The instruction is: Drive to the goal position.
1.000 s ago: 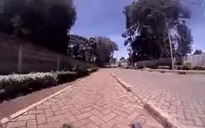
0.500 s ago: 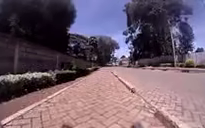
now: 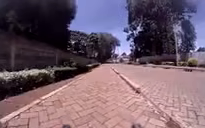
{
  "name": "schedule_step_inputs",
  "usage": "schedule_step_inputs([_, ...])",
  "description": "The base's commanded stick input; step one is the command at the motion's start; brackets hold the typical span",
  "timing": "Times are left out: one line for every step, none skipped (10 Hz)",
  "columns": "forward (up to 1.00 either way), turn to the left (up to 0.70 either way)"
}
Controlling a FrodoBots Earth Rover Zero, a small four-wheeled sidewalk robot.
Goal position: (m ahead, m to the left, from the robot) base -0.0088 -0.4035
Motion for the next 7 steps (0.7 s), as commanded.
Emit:
schedule_step_inputs([0.70,-0.35])
schedule_step_inputs([0.70,-0.34])
schedule_step_inputs([0.70,-0.30])
schedule_step_inputs([0.70,-0.27])
schedule_step_inputs([0.70,-0.23])
schedule_step_inputs([0.70,-0.19])
schedule_step_inputs([0.70,-0.16])
